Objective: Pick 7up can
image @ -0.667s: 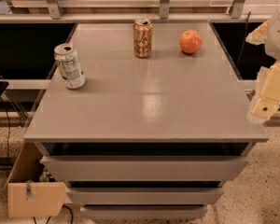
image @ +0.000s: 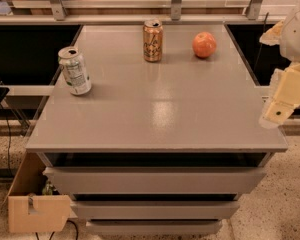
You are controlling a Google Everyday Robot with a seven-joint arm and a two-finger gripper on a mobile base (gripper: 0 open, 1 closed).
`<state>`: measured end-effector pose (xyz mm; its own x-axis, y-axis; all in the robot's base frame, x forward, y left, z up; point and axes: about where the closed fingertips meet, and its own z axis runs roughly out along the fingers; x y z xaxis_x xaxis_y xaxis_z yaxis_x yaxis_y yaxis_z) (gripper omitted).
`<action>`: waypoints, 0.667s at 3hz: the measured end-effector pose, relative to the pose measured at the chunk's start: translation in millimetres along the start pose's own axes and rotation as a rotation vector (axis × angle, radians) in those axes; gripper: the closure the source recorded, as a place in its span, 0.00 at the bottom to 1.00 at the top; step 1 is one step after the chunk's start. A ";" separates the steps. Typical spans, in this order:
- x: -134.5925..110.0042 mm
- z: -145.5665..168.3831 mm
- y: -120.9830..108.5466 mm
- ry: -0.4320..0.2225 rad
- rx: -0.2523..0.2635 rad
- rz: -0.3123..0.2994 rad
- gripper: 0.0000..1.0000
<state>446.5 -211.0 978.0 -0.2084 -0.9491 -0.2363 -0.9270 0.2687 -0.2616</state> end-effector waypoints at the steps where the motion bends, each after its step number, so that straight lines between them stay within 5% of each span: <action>1: -20.2 6.1 -18.7 -0.102 0.015 -0.010 0.00; 2: -55.8 20.7 -39.2 -0.252 0.014 -0.019 0.00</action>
Offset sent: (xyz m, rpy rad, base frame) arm 0.0918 0.0831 0.0089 0.4116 -0.1337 0.1381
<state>500.9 -165.2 982.2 -0.1054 -0.8835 -0.4564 -0.9254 0.2551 -0.2803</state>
